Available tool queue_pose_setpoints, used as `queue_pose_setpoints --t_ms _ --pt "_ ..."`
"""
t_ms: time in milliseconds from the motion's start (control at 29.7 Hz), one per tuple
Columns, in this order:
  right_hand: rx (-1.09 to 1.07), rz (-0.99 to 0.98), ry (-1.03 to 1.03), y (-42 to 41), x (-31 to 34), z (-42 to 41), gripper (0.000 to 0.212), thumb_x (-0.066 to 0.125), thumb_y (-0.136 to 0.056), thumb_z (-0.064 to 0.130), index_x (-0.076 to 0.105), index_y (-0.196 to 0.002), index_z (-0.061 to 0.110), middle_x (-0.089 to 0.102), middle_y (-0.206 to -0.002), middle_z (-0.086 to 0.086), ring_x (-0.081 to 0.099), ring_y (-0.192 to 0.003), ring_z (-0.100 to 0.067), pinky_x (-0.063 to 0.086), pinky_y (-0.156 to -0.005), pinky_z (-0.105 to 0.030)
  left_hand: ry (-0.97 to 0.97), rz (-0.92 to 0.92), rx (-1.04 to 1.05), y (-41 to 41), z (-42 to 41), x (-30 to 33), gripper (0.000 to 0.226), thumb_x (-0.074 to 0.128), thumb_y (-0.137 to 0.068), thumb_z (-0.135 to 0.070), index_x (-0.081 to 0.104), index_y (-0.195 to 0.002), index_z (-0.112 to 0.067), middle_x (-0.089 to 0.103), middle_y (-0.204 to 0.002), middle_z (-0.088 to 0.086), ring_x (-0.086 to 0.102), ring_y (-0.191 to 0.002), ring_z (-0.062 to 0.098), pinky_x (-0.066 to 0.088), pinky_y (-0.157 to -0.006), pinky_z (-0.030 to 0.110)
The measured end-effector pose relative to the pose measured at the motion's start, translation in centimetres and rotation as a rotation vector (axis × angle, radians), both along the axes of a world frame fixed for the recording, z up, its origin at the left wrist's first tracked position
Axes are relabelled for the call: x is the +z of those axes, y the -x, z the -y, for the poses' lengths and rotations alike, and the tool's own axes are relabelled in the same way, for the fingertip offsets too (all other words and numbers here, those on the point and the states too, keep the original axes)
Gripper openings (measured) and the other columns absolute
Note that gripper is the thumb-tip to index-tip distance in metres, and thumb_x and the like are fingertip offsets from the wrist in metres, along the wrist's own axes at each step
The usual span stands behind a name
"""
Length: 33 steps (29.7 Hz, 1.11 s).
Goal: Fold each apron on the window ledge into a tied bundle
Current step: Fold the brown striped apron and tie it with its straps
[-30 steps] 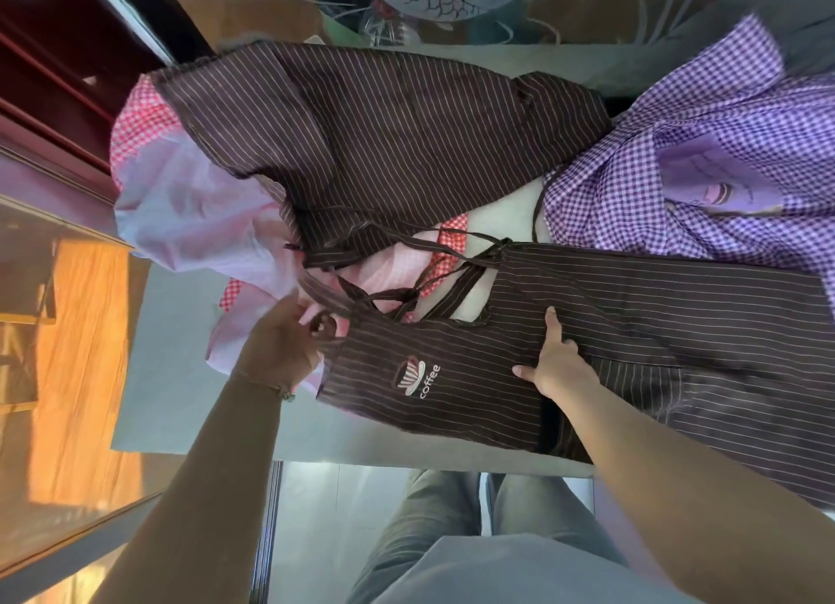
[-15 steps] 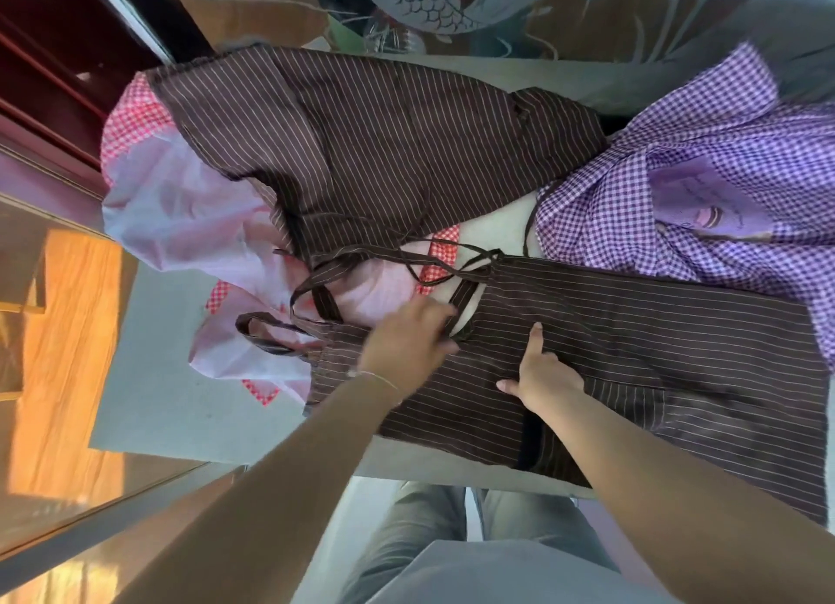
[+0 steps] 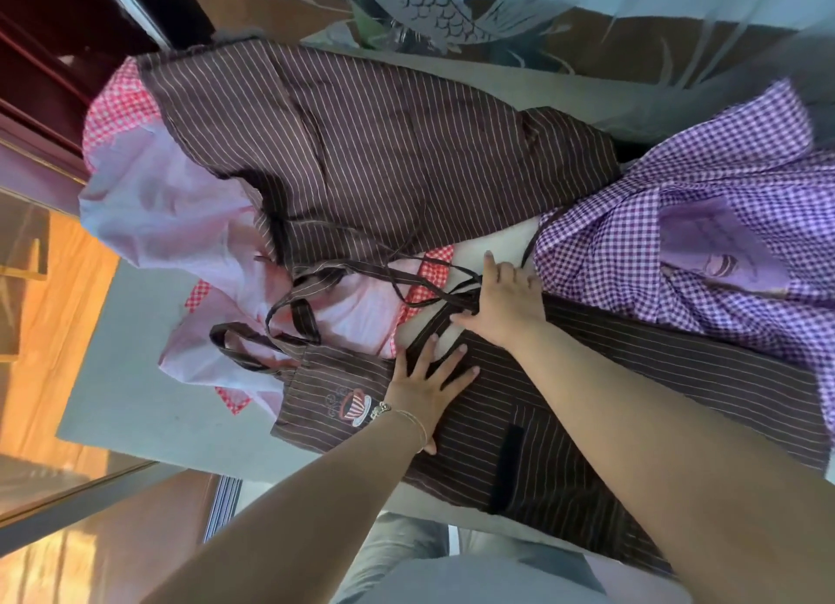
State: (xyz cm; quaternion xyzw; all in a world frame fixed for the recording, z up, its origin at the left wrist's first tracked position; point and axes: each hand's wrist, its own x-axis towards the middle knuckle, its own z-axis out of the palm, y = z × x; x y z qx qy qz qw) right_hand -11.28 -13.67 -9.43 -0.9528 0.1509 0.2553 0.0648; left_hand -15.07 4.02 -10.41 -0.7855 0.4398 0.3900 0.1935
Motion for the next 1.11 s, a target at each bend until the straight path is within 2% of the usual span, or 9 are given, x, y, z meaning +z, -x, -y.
queue_pose_setpoints --t_ms 134,235,336,437,571,706,908,1008,1109 --pt "-0.155 0.067 -0.182 -1.0 -0.6 1.4 0.092 0.048 -0.075 0.079 0.036 -0.137 0.012 0.055 -0.133 -0.01 0.046 -0.128 -0.029 0.02 -0.116 -0.05 -0.04 -0.021 0.018 -0.5 0.7 -0.4 0.139 0.08 -0.064 -0.056 -0.039 -0.135 -0.042 -0.054 -0.134 -0.007 -0.036 -0.135 0.04 -0.006 -0.107 0.072" --pt "-0.261 -0.133 -0.367 -2.6 0.8 2.5 0.091 0.034 -0.08 0.082 0.043 -0.136 0.011 0.055 -0.133 -0.011 0.047 -0.127 -0.032 0.032 -0.108 -0.045 -0.068 -0.029 0.026 -0.6 0.9 -0.5 0.141 0.08 -0.063 -0.057 -0.041 -0.133 -0.043 -0.058 -0.131 -0.007 -0.039 -0.133 0.04 -0.005 -0.106 0.073" --pt "-0.178 -0.349 -0.392 -4.1 0.9 3.6 0.074 0.052 -0.083 0.068 0.055 -0.125 0.007 0.061 -0.121 -0.01 0.057 -0.104 -0.024 0.046 -0.087 -0.034 -0.088 -0.031 0.018 -0.8 1.2 -0.4 0.141 0.08 -0.063 -0.057 -0.045 -0.129 -0.042 -0.06 -0.129 -0.006 -0.041 -0.131 0.041 -0.007 -0.104 0.074" --pt "-0.187 -0.361 -0.522 -4.8 0.7 4.8 0.043 0.063 -0.085 0.048 0.065 -0.105 0.01 0.066 -0.105 -0.004 0.06 -0.093 -0.018 0.049 -0.088 -0.033 -0.1 -0.019 0.006 -0.8 1.4 -0.2 0.142 0.079 -0.063 -0.058 -0.046 -0.127 -0.041 -0.06 -0.129 -0.005 -0.041 -0.131 0.042 -0.009 -0.103 0.073" --pt "-0.523 -0.147 -0.844 -5.0 1.9 5.8 0.021 0.06 -0.093 0.031 0.072 -0.094 0.014 0.072 -0.096 0.0 0.065 -0.097 -0.017 0.046 -0.099 -0.037 -0.093 0.011 -0.016 -0.7 1.3 -0.4 0.142 0.078 -0.063 -0.061 -0.046 -0.13 -0.039 -0.061 -0.129 -0.003 -0.04 -0.13 0.045 -0.011 -0.106 0.07" --pt "-0.834 0.017 -1.09 -5.9 4.1 7.5 0.019 0.05 -0.097 0.018 0.063 -0.085 0.011 0.06 -0.068 0.001 0.064 -0.074 -0.016 0.047 -0.098 -0.04 -0.08 0.05 -0.04 -0.6 1.1 -0.6 0.142 0.076 -0.062 -0.065 -0.045 -0.132 -0.039 -0.059 -0.131 -0.002 -0.039 -0.131 0.046 -0.015 -0.105 0.068" --pt "-1.13 0.395 -1.15 -8.6 7.5 9.9 0.019 0.051 -0.096 0.01 0.058 -0.078 0.012 0.043 -0.052 0.004 0.044 -0.047 -0.01 0.044 -0.059 -0.029 -0.074 0.05 -0.046 -0.6 1.0 -0.6 0.14 0.076 -0.062 -0.065 -0.042 -0.135 -0.039 -0.057 -0.133 -0.001 -0.038 -0.131 0.046 -0.022 -0.098 0.066" --pt "-1.132 0.59 -1.064 -9.3 8.7 10.8 0.023 0.048 -0.097 0.009 0.058 -0.076 0.014 0.046 -0.056 0.002 0.043 -0.043 -0.007 0.044 -0.052 -0.025 -0.075 0.056 -0.049 -0.6 1.1 -0.5 0.14 0.076 -0.062 -0.066 -0.041 -0.135 -0.039 -0.057 -0.133 -0.001 -0.037 -0.132 0.046 -0.022 -0.099 0.065" --pt "-1.066 0.741 -0.992 -10.0 9.7 11.8 0.013 0.051 -0.098 0.016 0.061 -0.101 0.008 0.055 -0.068 0.002 0.051 -0.049 -0.003 0.048 -0.056 -0.019 -0.07 0.054 -0.056 -0.5 1.1 -0.3 0.139 0.075 -0.063 -0.066 -0.04 -0.136 -0.039 -0.056 -0.134 0.0 -0.036 -0.132 0.046 -0.02 -0.101 0.065"
